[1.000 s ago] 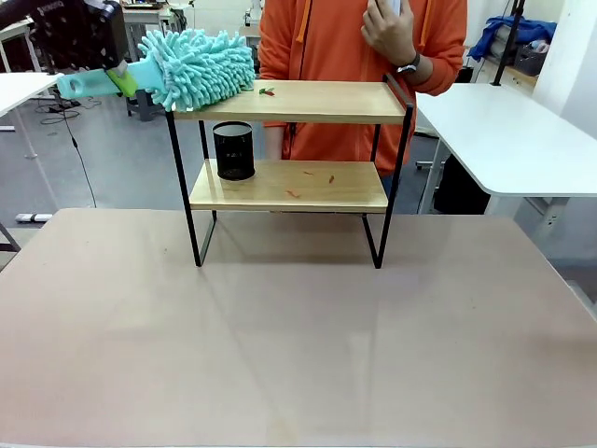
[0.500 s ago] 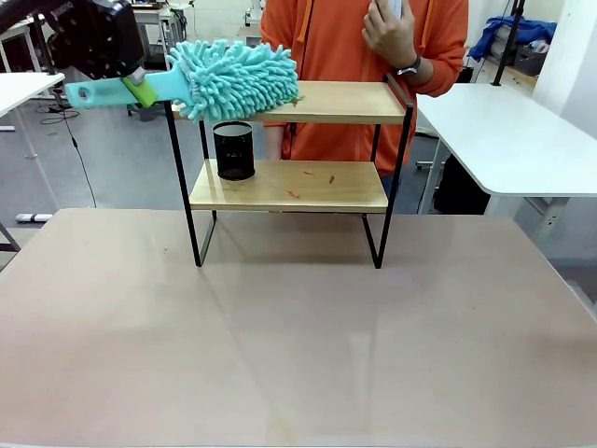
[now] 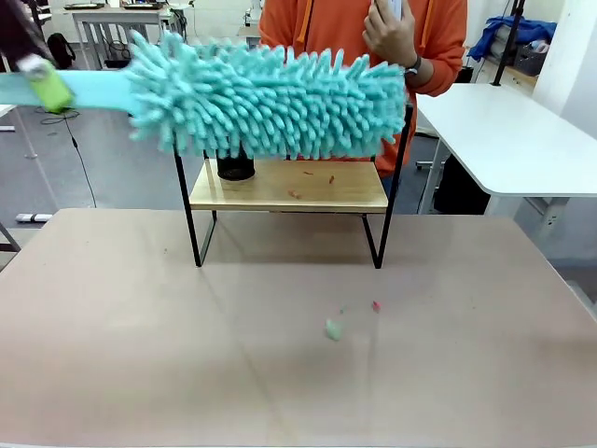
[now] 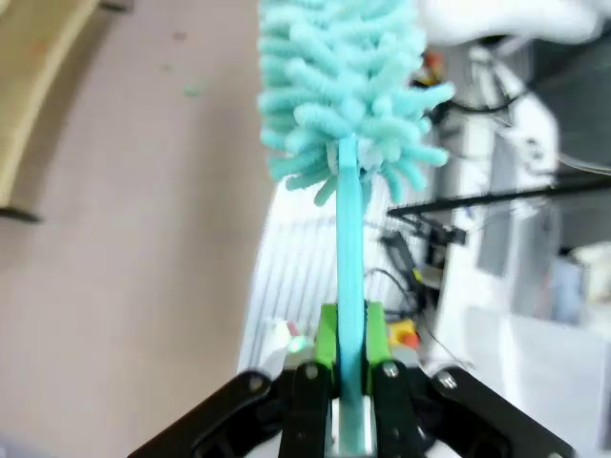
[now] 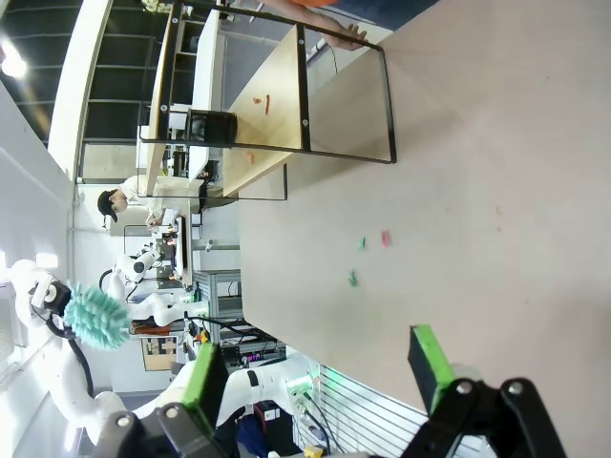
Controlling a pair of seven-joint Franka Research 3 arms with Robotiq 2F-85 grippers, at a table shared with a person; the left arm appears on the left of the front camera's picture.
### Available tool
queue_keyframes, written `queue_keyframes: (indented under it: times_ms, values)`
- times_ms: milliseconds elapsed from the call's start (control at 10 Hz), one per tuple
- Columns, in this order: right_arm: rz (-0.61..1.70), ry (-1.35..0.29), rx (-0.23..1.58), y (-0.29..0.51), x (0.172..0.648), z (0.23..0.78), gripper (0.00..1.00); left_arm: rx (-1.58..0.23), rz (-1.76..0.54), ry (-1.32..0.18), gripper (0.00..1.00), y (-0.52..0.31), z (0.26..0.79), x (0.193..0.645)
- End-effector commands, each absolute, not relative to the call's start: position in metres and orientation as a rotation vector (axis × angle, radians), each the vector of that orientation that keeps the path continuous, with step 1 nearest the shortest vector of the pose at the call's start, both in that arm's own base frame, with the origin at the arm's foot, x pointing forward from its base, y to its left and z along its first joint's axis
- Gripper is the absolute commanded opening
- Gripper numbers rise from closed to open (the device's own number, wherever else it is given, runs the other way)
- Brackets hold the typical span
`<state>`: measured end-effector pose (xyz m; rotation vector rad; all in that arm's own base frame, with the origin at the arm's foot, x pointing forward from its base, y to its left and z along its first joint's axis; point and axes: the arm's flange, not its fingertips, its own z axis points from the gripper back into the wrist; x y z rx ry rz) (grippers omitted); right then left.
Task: Clean the shelf.
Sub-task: Clean the specific tier of the Shelf with the Duster once objects are removed.
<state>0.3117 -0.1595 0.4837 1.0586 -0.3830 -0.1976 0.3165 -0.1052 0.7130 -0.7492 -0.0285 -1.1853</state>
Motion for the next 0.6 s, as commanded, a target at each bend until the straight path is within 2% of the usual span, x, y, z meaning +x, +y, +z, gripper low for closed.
queue_keyframes:
  times_ms: [0,300,500]
  values:
    - [-0.181,-0.412,1.076,-0.159,0.315,0.485,1.00,-0.805,-1.172,0.010,0.12,-0.091,0.725,0.330]
    - [-0.181,-0.412,1.076,-0.159,0.315,0.485,1.00,-0.802,-1.086,-0.039,0.12,-0.068,0.723,0.332]
    - [-0.181,-0.412,1.076,-0.159,0.315,0.485,1.00,-0.818,-0.826,-0.191,0.12,0.004,0.728,0.345]
